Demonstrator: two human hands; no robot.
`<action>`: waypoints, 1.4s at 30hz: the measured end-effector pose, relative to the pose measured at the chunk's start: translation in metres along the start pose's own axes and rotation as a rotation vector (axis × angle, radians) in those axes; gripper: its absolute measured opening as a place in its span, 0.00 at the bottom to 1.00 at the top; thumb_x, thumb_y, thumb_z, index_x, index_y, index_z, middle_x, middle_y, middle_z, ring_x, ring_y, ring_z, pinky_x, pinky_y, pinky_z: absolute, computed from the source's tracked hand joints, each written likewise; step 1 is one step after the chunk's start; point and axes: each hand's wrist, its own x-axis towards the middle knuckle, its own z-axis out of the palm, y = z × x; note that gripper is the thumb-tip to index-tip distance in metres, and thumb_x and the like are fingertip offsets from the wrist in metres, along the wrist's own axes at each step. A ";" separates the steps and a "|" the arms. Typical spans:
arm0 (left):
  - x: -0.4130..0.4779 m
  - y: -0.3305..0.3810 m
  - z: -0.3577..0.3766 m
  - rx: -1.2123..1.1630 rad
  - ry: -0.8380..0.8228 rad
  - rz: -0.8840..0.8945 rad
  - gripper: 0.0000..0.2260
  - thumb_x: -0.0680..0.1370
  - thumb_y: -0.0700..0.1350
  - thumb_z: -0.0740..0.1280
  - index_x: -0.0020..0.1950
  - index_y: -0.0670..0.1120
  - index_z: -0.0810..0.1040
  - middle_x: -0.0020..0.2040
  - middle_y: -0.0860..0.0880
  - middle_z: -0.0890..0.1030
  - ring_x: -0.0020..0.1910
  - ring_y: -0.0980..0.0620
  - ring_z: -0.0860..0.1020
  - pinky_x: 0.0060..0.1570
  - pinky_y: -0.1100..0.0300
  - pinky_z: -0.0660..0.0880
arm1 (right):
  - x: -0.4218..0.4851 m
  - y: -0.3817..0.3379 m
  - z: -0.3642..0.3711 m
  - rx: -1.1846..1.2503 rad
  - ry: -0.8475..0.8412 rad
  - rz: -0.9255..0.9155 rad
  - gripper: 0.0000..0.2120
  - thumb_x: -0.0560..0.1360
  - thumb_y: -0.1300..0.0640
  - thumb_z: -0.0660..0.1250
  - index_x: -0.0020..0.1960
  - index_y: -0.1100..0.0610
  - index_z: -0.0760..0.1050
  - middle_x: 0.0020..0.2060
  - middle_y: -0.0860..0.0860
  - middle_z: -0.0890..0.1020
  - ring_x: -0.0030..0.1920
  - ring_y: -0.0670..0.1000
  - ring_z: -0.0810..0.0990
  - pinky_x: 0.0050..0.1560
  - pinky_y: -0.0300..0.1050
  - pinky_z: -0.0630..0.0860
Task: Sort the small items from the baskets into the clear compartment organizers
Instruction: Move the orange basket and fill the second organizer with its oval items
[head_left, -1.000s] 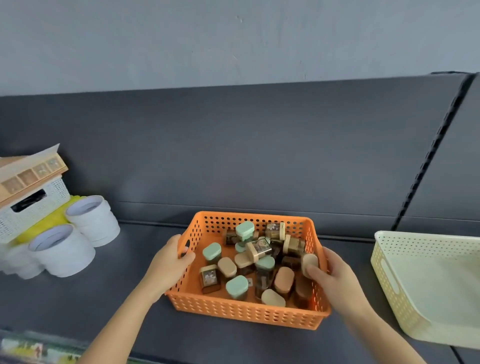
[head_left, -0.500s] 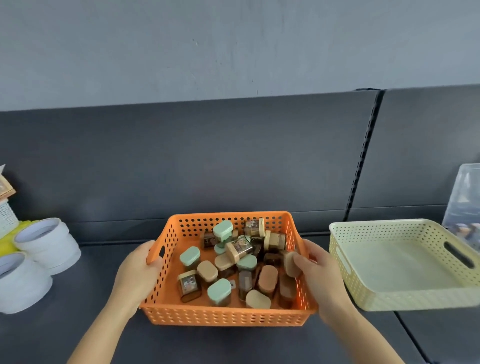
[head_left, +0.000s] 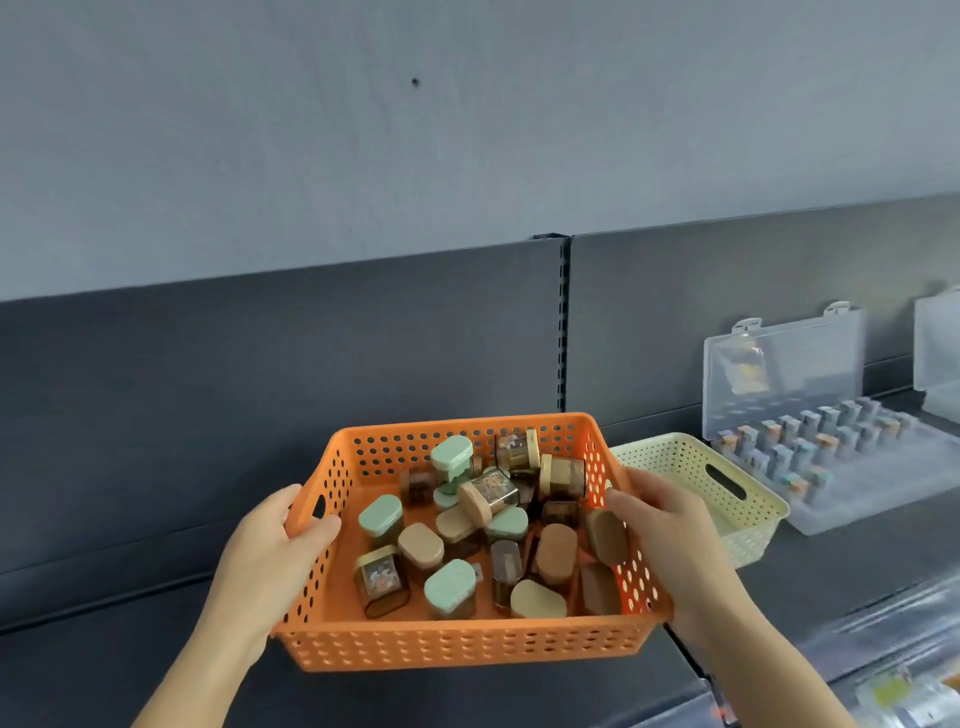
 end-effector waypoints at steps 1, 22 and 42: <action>-0.001 0.006 0.007 -0.005 -0.014 0.008 0.04 0.78 0.43 0.66 0.46 0.51 0.77 0.43 0.50 0.83 0.42 0.51 0.82 0.37 0.55 0.75 | 0.000 0.000 -0.008 0.006 0.013 0.001 0.10 0.78 0.60 0.62 0.43 0.51 0.79 0.37 0.53 0.84 0.43 0.56 0.83 0.45 0.58 0.82; -0.045 0.061 0.114 -0.058 -0.063 -0.021 0.05 0.78 0.44 0.66 0.47 0.54 0.77 0.44 0.52 0.83 0.43 0.51 0.82 0.37 0.56 0.74 | 0.021 0.020 -0.134 -0.076 0.015 0.022 0.06 0.78 0.58 0.62 0.46 0.52 0.78 0.40 0.54 0.84 0.43 0.56 0.83 0.45 0.56 0.82; -0.023 0.013 0.036 -0.068 0.058 -0.034 0.13 0.79 0.41 0.66 0.41 0.59 0.70 0.43 0.54 0.80 0.43 0.52 0.79 0.38 0.57 0.72 | 0.018 0.019 -0.032 -0.079 -0.057 0.016 0.08 0.77 0.59 0.63 0.44 0.52 0.80 0.39 0.53 0.84 0.42 0.56 0.84 0.45 0.57 0.82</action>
